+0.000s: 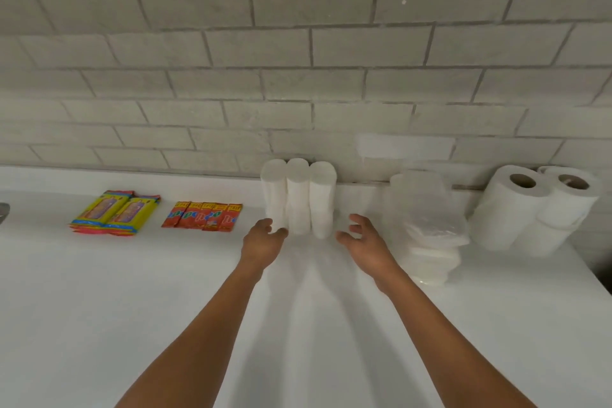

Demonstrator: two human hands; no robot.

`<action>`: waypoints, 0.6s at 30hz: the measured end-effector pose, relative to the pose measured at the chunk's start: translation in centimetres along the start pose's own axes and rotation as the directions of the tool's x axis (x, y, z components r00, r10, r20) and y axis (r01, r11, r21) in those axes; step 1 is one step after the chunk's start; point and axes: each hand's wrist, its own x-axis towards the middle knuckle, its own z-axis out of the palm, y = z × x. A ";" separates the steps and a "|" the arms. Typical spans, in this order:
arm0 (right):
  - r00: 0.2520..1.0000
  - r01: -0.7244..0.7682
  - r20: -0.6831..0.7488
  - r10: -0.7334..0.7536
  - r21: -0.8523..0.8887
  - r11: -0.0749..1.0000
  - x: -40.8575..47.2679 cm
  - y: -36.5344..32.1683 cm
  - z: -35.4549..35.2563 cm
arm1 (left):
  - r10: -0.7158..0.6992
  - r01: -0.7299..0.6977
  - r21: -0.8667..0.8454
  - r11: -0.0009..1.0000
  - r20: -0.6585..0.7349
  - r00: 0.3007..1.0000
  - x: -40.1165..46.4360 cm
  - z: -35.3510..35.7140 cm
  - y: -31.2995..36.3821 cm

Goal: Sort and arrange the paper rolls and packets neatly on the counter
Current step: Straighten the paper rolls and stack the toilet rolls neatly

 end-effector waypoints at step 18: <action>0.998 -0.015 -0.068 0.013 -0.024 1.000 10.7 0.5 7.7 | 0.157 -0.158 -0.005 0.987 0.149 0.976 11.7 0.3 -1.4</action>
